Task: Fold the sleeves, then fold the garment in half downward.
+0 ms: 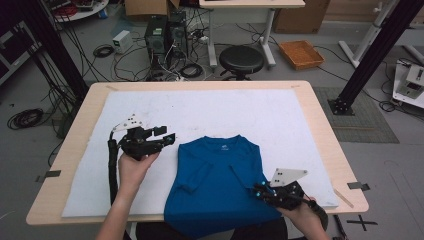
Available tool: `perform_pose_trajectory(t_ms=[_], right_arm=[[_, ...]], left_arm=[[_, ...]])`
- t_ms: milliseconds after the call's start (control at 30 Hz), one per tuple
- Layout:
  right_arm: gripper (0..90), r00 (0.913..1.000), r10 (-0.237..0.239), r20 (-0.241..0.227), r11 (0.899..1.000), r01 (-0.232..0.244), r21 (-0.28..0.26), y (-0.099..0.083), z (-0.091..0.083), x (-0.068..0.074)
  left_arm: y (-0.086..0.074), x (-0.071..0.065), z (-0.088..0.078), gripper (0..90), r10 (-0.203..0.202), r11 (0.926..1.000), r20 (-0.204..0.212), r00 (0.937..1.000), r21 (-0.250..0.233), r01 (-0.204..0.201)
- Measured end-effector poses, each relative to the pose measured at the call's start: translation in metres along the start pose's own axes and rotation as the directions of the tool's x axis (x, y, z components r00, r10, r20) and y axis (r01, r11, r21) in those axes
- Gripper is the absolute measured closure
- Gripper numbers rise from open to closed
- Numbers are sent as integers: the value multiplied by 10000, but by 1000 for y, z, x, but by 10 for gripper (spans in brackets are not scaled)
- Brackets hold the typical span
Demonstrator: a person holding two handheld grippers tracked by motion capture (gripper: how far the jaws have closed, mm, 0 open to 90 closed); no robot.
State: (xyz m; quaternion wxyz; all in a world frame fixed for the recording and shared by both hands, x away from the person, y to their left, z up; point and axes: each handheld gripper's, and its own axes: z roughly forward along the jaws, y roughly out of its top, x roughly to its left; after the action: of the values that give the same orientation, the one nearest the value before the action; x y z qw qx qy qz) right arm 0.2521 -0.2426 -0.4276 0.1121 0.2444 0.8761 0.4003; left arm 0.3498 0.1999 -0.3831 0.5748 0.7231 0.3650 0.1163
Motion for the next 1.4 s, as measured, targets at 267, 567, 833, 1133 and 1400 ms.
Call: perform_pose_trajectory(t_ms=[267, 567, 833, 1133, 1400], right_arm=[[485, 9744, 1968, 1084, 9677, -1753, -1814, 23, -26, -44], [375, 8951, 4040, 1884, 8680, -3101, -3879, 38, -42, -89], [352, 8799, 4264, 2097, 8564, -3181, -4067, 26, -50, -92], [357, 8765, 4294, 2178, 8579, -3204, -4016, 28, -47, -99], [486, 8800, 4151, 2308, 8927, -3450, -2901, 33, 0, -115]], left_arm=[[-2, 2, -4, 408, 501, 9987, -295, 9983, -16, -501], [-3, -1, -3, 396, 760, 9971, -421, 9962, 73, -758], [-5, -4, -2, 376, 908, 9957, -442, 9949, 224, -899], [-8, -1, 6, 376, 640, 9974, -447, 9969, 347, -625], [-17, 15, 33, 395, -236, 9957, -458, 9987, 885, 276]])
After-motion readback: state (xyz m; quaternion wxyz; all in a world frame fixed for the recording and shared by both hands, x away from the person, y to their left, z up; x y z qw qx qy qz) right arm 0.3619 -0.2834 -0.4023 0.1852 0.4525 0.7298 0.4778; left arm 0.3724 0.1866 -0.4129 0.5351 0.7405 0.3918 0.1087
